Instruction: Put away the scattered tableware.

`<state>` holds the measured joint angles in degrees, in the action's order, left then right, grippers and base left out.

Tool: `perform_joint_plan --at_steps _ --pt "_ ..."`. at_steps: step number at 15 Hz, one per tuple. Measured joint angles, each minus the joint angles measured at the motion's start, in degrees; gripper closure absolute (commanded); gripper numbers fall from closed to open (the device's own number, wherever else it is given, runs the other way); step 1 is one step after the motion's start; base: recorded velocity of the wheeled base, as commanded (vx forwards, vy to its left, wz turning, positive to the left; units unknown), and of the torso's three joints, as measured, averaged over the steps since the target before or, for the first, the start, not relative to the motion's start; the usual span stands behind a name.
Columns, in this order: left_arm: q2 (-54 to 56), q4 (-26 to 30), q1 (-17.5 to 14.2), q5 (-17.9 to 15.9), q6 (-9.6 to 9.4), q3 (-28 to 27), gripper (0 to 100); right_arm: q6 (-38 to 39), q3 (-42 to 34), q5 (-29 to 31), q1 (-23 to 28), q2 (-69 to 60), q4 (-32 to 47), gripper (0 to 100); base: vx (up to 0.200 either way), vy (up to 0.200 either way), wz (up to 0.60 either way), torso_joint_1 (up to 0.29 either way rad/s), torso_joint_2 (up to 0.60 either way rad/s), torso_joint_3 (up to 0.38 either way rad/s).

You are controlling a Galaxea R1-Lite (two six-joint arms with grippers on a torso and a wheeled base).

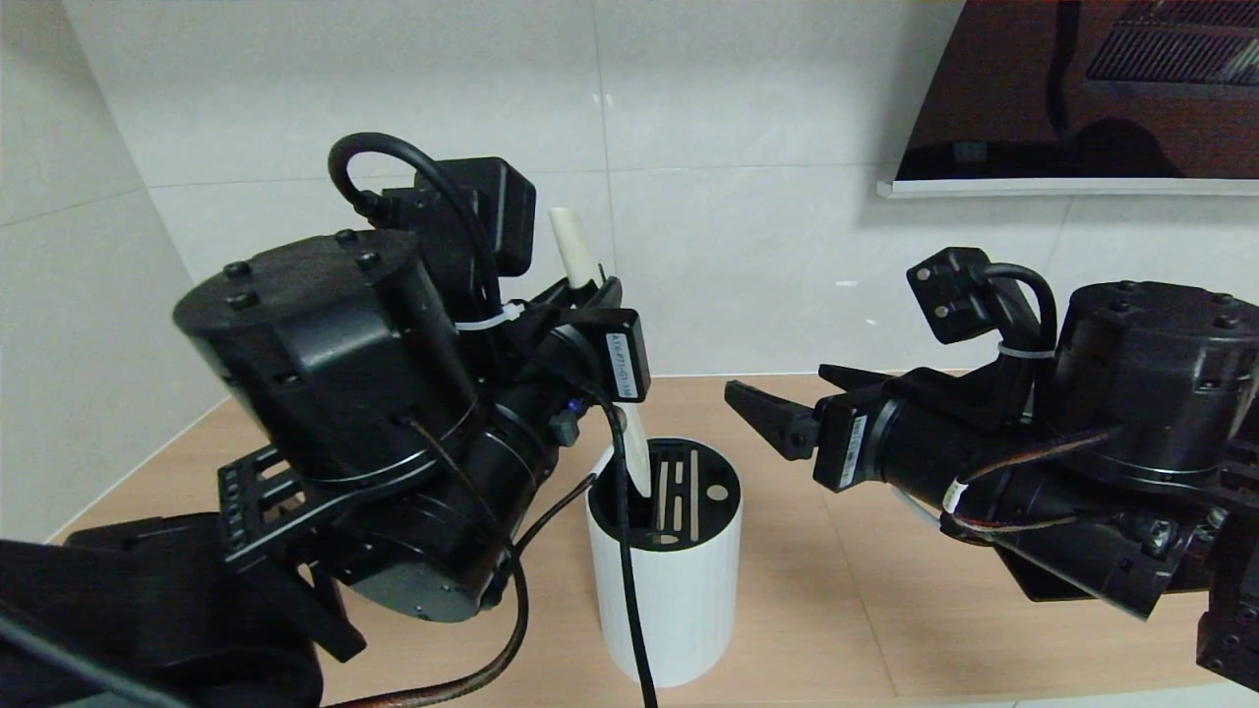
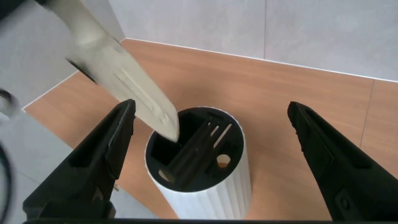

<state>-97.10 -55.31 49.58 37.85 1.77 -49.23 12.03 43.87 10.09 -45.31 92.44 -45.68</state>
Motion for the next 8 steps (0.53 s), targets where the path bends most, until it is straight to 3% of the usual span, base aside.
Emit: perform_joint_plan --at_steps 8 --pt "-1.88 -0.06 0.09 0.0 0.06 0.72 100 0.01 -0.09 0.0 0.15 0.28 0.0 0 0.0 0.0 0.0 0.0 0.0 0.0"
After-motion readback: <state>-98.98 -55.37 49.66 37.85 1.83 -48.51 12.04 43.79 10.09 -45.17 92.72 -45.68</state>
